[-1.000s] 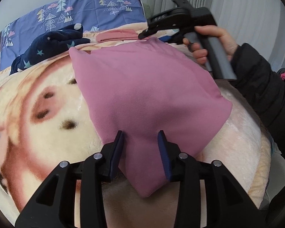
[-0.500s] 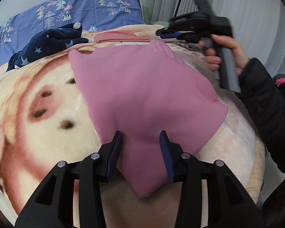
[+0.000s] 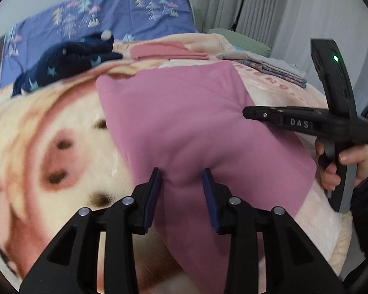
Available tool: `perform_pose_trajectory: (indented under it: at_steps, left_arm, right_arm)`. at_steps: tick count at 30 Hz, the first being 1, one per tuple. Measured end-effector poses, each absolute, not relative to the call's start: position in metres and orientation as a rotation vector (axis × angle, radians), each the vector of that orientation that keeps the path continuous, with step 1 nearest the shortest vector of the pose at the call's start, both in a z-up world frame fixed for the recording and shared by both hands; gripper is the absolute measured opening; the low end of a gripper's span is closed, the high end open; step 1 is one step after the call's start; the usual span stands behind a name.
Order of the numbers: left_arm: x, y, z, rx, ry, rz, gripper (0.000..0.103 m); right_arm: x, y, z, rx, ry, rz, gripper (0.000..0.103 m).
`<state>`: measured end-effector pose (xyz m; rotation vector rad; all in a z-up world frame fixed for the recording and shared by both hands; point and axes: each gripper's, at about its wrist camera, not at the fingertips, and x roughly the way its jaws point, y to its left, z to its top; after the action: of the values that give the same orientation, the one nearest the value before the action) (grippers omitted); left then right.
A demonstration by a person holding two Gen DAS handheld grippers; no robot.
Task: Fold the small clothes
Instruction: 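Grasp the folded pink shirt edge with both grippers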
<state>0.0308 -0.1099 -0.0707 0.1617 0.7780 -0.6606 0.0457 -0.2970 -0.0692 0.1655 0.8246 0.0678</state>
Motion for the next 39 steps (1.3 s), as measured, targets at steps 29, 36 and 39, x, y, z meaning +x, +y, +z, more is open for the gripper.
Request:
perform_pose_trajectory:
  at_steps: [29,36,39]
  left_arm:
    - [0.118,-0.084,-0.064,-0.117,0.961,-0.642,0.060]
    - [0.133,-0.083,-0.083,-0.185,1.016,-0.678,0.060]
    - [0.138,-0.086,-0.087,-0.192,1.023,-0.686,0.060]
  right_arm:
    - [0.046,-0.363,-0.062,0.514,0.855,0.192,0.054]
    - [0.068,-0.361,-0.076,0.525,0.899,0.245,0.055]
    - [0.075,-0.363,-0.078,0.530,0.898,0.271,0.055]
